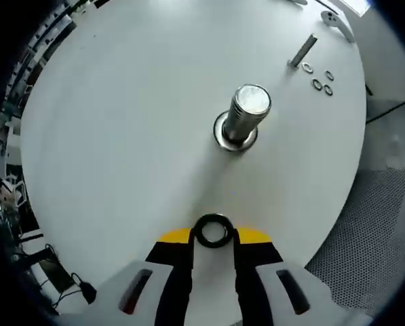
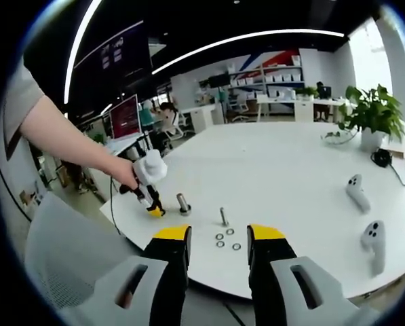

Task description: Place the washer onto the threaded stud by aligning its center hole with the stud, sliding it down to the base, and recovering from edge contact or off-axis alignment until the washer reaches the visible bottom stop.

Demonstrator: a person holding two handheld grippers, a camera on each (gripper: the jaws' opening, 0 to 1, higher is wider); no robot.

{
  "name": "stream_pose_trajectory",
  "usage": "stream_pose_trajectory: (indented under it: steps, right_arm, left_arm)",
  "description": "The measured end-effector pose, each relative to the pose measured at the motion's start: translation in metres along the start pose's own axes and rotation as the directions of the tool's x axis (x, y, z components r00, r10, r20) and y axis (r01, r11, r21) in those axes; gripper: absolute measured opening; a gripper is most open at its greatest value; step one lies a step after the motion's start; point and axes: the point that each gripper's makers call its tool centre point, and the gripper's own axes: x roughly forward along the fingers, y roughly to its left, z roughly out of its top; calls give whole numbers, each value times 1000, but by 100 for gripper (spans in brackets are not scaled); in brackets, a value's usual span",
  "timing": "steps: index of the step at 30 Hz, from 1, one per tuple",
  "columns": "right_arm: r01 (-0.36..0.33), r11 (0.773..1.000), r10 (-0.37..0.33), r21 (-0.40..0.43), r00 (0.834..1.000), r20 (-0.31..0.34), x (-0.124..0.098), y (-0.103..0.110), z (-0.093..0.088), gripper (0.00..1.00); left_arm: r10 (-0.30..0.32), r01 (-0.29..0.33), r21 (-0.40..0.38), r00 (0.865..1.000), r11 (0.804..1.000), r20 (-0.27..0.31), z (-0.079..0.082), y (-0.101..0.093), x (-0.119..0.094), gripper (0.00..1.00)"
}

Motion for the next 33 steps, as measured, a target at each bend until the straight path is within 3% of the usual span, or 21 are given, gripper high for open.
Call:
stream_pose_trajectory:
  steps: [3, 12, 15, 17, 18, 25, 33]
  right_arm:
    - [-1, 1000, 1, 1, 1000, 7, 0, 0, 1, 35]
    - [-3, 1000, 3, -2, 1000, 7, 0, 1, 1, 35]
    - [-4, 1000, 4, -2, 1000, 6, 0, 1, 1, 35]
    - [-3, 1000, 3, -2, 1000, 6, 0, 1, 1, 35]
    - [-3, 1000, 3, -2, 1000, 7, 0, 1, 1, 35]
    - [-9, 1000, 9, -7, 1000, -4, 1, 2, 0, 35]
    - [-7, 1000, 7, -6, 1000, -4, 1, 1, 0, 35]
  left_arm:
    - [2, -1, -16, 999, 1000, 53, -2, 1, -1, 21]
    - [11, -10, -17, 998, 1000, 54, 0, -1, -1, 24]
    - [14, -11, -36, 997, 999, 80, 0, -1, -2, 24]
    - [9, 4, -95, 991, 995, 133, 2, 2, 0, 22]
    - [15, 2, -123, 991, 992, 135, 0, 4, -1, 21]
    - [35, -26, -90, 995, 996, 97, 2, 1, -1, 20]
    - [15, -7, -76, 995, 997, 98, -3, -6, -3, 19]
